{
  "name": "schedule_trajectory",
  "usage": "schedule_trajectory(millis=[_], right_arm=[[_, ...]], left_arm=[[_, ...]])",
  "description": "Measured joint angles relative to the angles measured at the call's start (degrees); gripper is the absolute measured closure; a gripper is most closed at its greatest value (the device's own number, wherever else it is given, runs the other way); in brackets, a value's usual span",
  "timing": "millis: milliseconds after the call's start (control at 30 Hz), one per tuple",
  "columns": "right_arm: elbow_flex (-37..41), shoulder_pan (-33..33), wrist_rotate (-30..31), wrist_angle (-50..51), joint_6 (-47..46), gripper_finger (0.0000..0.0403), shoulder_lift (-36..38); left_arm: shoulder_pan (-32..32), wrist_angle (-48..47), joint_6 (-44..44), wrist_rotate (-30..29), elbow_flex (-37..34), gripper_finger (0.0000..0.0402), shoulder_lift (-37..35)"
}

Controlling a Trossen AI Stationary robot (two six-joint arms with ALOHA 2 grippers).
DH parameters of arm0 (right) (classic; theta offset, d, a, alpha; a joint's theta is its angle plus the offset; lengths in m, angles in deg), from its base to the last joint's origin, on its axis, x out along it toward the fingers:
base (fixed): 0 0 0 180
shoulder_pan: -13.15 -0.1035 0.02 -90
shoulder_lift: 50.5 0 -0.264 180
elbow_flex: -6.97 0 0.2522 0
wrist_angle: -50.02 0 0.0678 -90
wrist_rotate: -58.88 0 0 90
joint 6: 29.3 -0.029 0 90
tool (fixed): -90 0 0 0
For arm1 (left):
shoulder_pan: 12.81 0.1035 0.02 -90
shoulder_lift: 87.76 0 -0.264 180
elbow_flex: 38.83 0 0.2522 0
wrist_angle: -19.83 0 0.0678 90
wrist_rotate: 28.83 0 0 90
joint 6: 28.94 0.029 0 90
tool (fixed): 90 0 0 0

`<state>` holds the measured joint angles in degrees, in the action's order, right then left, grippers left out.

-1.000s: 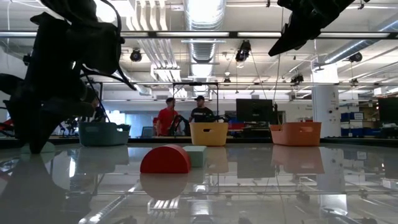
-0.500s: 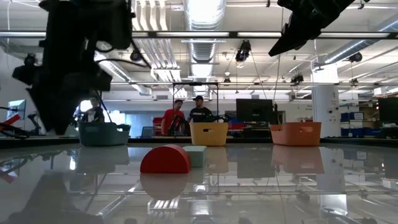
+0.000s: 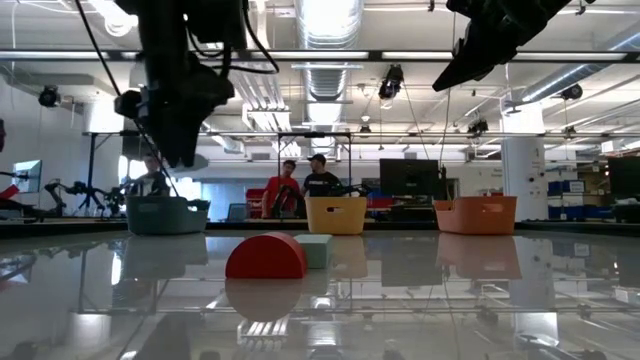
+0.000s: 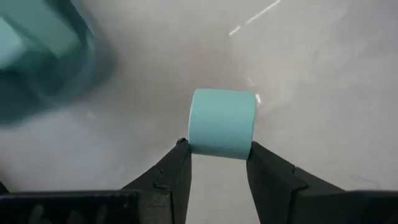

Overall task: Sort & place blocks by color
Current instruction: Put the light blue block into the green bin

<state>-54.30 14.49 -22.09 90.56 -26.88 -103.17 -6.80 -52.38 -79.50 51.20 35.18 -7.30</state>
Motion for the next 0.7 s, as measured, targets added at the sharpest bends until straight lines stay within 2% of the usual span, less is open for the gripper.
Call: schedule_trajectory(millis=[267,700], right_arm=[[0.0,0.0,0.0,0.1,0.0,0.0329,0.0],[0.1,0.0,0.0,0.1,-0.3,0.0325,0.0]], left_arm=[[13.8,1.0,13.4,-1.0,1.2,0.0286,0.0],[31.6,3.2,24.4,-4.2,0.4,0.0285,0.1]])
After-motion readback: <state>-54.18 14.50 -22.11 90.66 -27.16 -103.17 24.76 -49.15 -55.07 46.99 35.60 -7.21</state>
